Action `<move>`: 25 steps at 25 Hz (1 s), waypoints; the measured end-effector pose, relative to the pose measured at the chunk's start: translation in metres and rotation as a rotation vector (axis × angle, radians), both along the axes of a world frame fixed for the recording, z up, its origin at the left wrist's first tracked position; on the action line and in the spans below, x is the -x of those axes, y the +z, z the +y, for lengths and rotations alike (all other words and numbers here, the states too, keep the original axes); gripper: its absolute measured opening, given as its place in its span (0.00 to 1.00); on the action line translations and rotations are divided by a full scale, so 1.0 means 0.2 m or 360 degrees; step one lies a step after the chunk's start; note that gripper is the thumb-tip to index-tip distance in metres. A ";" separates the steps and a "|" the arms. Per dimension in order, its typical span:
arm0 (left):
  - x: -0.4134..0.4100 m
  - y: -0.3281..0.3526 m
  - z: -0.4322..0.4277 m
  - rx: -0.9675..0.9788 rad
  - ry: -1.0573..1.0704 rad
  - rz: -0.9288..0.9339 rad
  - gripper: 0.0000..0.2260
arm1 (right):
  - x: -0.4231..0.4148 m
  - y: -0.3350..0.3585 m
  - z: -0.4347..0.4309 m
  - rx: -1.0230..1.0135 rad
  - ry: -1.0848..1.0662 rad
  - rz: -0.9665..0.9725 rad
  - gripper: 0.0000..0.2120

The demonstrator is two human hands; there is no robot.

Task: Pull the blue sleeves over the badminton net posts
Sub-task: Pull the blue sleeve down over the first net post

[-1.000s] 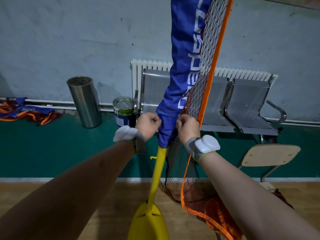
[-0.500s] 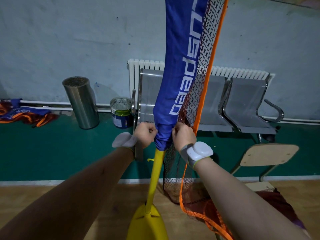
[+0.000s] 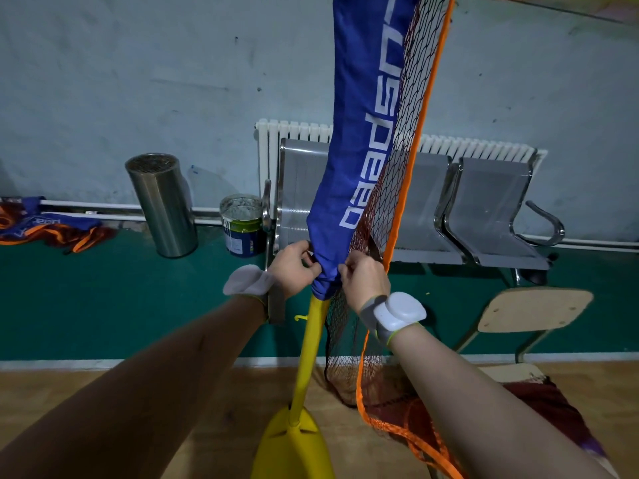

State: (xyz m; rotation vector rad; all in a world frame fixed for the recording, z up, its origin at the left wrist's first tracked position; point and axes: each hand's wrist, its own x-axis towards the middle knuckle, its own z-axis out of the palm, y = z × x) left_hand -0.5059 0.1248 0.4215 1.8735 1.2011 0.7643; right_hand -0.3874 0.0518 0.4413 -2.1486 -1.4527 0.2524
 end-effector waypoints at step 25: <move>0.06 -0.03 0.07 0.0443 -0.0108 0.0132 0.12 | -0.12 -0.08 0.17 -0.0047 -0.0009 0.0661 0.16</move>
